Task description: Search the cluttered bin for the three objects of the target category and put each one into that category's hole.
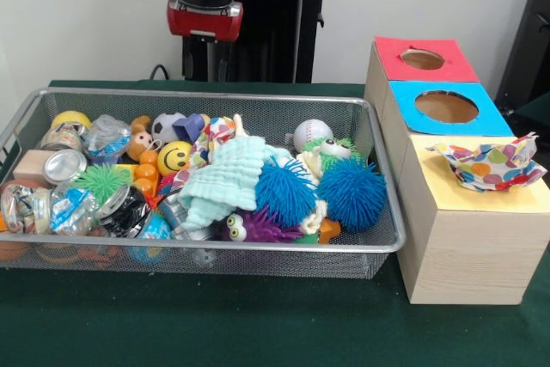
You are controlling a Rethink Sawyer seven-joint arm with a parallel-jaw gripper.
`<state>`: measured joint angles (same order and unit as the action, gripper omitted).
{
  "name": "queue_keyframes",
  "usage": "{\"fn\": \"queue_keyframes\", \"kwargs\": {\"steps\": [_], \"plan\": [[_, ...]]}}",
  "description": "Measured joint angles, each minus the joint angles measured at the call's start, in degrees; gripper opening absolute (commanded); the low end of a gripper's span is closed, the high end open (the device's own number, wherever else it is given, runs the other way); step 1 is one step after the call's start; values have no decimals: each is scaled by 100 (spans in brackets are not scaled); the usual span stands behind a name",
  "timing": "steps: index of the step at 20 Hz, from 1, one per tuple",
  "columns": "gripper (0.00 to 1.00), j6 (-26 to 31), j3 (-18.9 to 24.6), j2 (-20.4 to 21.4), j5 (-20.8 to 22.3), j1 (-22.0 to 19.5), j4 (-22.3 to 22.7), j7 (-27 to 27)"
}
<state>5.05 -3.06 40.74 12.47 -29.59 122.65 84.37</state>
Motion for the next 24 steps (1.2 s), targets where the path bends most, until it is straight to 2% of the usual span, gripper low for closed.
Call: {"fn": "queue_keyframes", "kwargs": {"steps": [11,24], "plan": [[100,0,14,-204,-182,34,-26,0],[100,164,15,-247,-307,170,-442,0]]}}
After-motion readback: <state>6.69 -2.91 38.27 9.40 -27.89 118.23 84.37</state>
